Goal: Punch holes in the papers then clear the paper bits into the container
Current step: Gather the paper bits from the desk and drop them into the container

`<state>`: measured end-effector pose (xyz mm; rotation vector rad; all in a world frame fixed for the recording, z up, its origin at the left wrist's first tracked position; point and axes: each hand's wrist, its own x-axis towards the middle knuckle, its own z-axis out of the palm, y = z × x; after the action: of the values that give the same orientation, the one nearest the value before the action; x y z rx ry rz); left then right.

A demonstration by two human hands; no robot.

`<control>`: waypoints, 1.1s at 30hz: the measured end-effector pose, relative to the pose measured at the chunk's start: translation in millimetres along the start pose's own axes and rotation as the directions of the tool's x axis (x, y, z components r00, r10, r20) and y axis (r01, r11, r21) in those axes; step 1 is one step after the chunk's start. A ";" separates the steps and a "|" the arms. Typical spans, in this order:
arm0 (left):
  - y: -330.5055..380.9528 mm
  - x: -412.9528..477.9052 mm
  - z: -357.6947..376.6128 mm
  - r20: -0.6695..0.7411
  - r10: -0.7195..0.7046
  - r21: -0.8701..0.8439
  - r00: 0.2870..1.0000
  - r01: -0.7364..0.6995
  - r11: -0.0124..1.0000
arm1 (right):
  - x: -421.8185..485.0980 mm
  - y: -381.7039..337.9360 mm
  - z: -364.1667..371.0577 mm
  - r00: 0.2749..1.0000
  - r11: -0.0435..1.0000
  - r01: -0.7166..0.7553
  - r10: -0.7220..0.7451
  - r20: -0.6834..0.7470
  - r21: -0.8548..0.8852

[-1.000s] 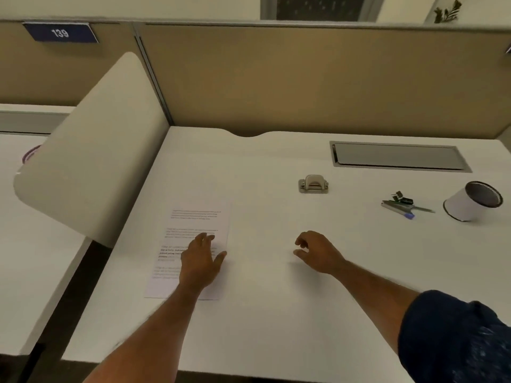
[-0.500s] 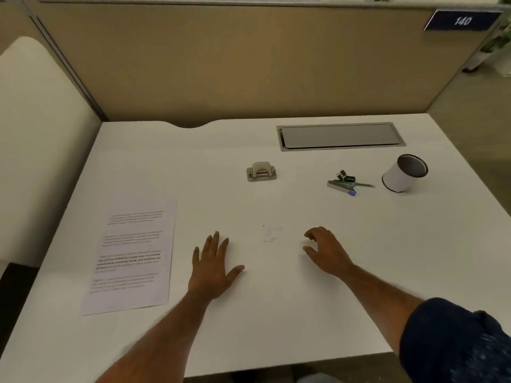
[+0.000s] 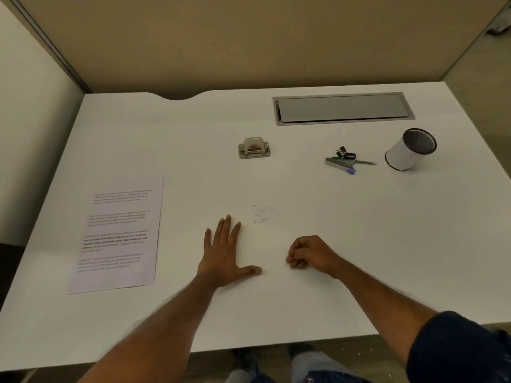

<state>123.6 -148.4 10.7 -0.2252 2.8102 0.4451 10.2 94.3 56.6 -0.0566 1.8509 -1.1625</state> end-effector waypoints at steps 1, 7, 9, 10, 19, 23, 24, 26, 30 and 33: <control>-0.9 0.7 -0.1 -0.008 0.013 0.001 1.000 -0.013 1.000 | -0.8 0.7 7.4 0.998 0.999 -0.027 0.024 0.062 0.044; -21.0 2.3 -2.6 -0.135 0.012 -0.010 0.991 -0.013 1.000 | 13.0 -0.9 42.7 0.971 0.964 -0.121 0.066 0.229 0.237; -27.2 2.2 -2.6 -0.149 -0.022 -0.007 0.989 0.021 1.000 | 21.6 -4.6 48.2 0.978 0.933 -0.122 0.055 0.201 0.339; -29.9 2.4 -2.3 -0.152 -0.027 0.001 0.988 0.027 1.000 | 26.4 -7.1 50.2 0.984 0.916 -0.107 0.042 0.175 0.386; -45.3 8.2 0.1 -0.168 -0.047 0.028 0.985 0.053 0.998 | 40.2 -10.2 52.8 0.836 0.838 0.458 -0.519 -0.178 -0.296; -49.1 8.5 -1.0 -0.168 -0.060 0.031 0.984 0.066 0.997 | 29.8 24.4 55.5 0.644 0.206 0.659 -0.653 0.400 -0.723; -49.6 8.3 -0.7 -0.171 -0.059 0.036 0.983 0.066 0.997 | 28.5 32.3 58.5 0.616 0.074 0.684 -0.591 0.520 -0.726; -50.9 8.2 -0.3 -0.168 -0.053 0.049 0.984 0.062 0.997 | 28.4 45.2 64.0 0.599 -0.077 0.686 -0.503 0.623 -0.723; -53.0 7.7 2.4 -0.156 -0.036 0.081 0.987 0.049 0.995 | 36.7 51.6 60.0 0.580 -0.163 0.675 -0.486 0.654 -0.720; -55.0 8.4 4.9 -0.146 -0.040 0.092 0.988 0.054 0.994 | 49.1 44.4 49.5 0.589 -0.154 0.656 -0.508 0.629 -0.739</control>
<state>127.7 -199.5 -11.6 -0.3148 2.9507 0.2936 34.9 61.7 -15.2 -1.9403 2.1598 -0.1476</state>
